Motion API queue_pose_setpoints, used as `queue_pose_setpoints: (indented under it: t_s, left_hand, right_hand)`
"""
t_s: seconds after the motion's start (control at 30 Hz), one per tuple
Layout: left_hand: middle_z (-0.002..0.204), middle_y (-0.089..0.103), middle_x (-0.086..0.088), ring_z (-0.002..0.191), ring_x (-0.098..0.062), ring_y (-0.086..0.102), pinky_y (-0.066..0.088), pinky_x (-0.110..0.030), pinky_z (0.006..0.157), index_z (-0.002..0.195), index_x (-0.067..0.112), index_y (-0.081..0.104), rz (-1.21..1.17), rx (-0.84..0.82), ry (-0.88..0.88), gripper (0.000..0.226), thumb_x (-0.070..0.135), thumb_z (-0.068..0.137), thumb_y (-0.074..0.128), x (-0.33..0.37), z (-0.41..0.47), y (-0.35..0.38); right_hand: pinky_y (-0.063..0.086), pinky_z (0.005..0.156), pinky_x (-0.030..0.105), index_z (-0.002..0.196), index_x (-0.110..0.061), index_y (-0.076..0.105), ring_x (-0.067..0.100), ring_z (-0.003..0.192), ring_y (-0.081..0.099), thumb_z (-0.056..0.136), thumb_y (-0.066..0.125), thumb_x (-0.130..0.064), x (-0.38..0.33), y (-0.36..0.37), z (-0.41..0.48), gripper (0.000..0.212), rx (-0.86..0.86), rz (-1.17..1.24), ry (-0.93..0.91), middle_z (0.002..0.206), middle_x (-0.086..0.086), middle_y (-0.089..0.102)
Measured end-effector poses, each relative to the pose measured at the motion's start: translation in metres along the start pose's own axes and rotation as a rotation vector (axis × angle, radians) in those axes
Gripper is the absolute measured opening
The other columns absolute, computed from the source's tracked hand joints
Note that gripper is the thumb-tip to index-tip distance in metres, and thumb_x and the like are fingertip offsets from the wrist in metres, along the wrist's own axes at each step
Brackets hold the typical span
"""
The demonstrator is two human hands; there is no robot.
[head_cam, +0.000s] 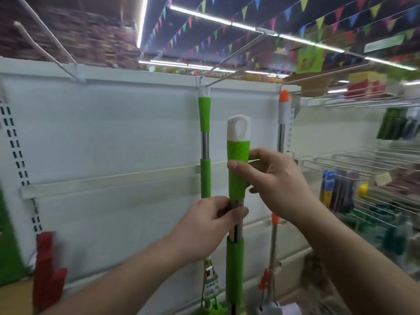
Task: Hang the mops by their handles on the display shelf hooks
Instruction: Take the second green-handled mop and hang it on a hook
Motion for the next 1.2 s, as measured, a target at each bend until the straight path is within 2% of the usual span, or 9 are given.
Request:
queue_pose_setpoints:
  t_s: [0.1,0.23,0.43,0.57,0.8,0.93,1.03,1.2]
  left_hand:
    - [0.079,0.066,-0.020,0.069,-0.029,0.061,0.051,-0.061,0.074,0.082,0.015,0.065,0.065,0.106,-0.012,0.047,0.062,0.081,0.061,0.014,0.015,0.013]
    - [0.092,0.075,-0.013,0.091,-0.031,0.073,0.057,-0.060,0.084,0.093,0.017,0.067,0.116,0.223,-0.091,0.052,0.066,0.076,0.058,0.043,0.030,0.029]
    - [0.094,0.076,-0.018,0.091,-0.035,0.072,0.056,-0.060,0.080,0.093,0.014,0.067,0.263,0.396,-0.125,0.044,0.055,0.078,0.061,0.081,0.051,0.032]
    - [0.094,0.078,-0.018,0.092,-0.036,0.073,0.057,-0.060,0.082,0.094,0.013,0.068,0.310,0.448,-0.125,0.043,0.053,0.080,0.061,0.096,0.059,0.033]
    - [0.096,0.077,-0.019,0.091,-0.037,0.074,0.059,-0.060,0.082,0.096,0.008,0.069,0.329,0.494,-0.135,0.045,0.051,0.084,0.061,0.114,0.069,0.032]
    - [0.098,0.077,-0.019,0.091,-0.033,0.075,0.064,-0.053,0.076,0.099,0.005,0.069,0.307,0.523,-0.142,0.035,0.039,0.098,0.064,0.112,0.074,0.027]
    - [0.095,0.080,-0.011,0.090,-0.029,0.077,0.064,-0.044,0.073,0.098,0.007,0.069,0.270,0.546,-0.148,0.028,0.035,0.100,0.063,0.109,0.074,0.024]
    - [0.092,0.082,-0.006,0.086,-0.025,0.078,0.063,-0.043,0.071,0.098,0.010,0.069,0.213,0.572,-0.147,0.024,0.033,0.101,0.063,0.100,0.078,0.014]
  right_hand:
    - [0.061,0.072,0.035,0.095,-0.021,0.074,0.006,0.069,0.076,0.087,0.077,-0.040,0.010,-0.022,0.016,0.021,-0.059,0.038,-0.048,0.078,-0.004,0.082]
    - [0.061,0.082,0.049,0.094,-0.024,0.074,0.012,0.074,0.077,0.088,0.076,-0.044,0.014,-0.047,0.041,0.022,-0.131,0.082,-0.092,0.078,-0.004,0.082]
    - [0.062,0.082,0.053,0.097,-0.023,0.076,0.019,0.076,0.078,0.088,0.074,-0.049,0.009,-0.066,0.076,0.028,-0.213,0.136,-0.181,0.076,-0.003,0.081]
    - [0.062,0.080,0.057,0.091,-0.025,0.076,0.027,0.076,0.077,0.079,0.071,-0.061,0.002,-0.074,0.093,0.038,-0.230,0.160,-0.235,0.076,0.001,0.080]
    - [0.062,0.079,0.052,0.097,-0.019,0.076,0.026,0.077,0.079,0.090,0.072,-0.051,-0.008,-0.081,0.114,0.033,-0.266,0.147,-0.276,0.080,0.007,0.081]
    - [0.062,0.080,0.051,0.098,-0.015,0.075,0.026,0.078,0.079,0.089,0.072,-0.051,-0.012,-0.078,0.123,0.037,-0.283,0.148,-0.271,0.080,0.008,0.081]
    - [0.063,0.080,0.051,0.095,-0.015,0.074,0.025,0.077,0.079,0.088,0.073,-0.052,-0.014,-0.073,0.128,0.038,-0.273,0.145,-0.280,0.079,0.008,0.080]
    - [0.063,0.080,0.051,0.091,-0.011,0.075,0.029,0.080,0.078,0.090,0.071,-0.051,-0.017,-0.063,0.136,0.041,-0.269,0.116,-0.297,0.083,0.012,0.080]
Point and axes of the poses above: each hand's wrist, its own z-axis towards the middle knuckle, its own y-axis out of the palm, x = y × z, the point moved 3 cm from there along z, towards the middle knuckle
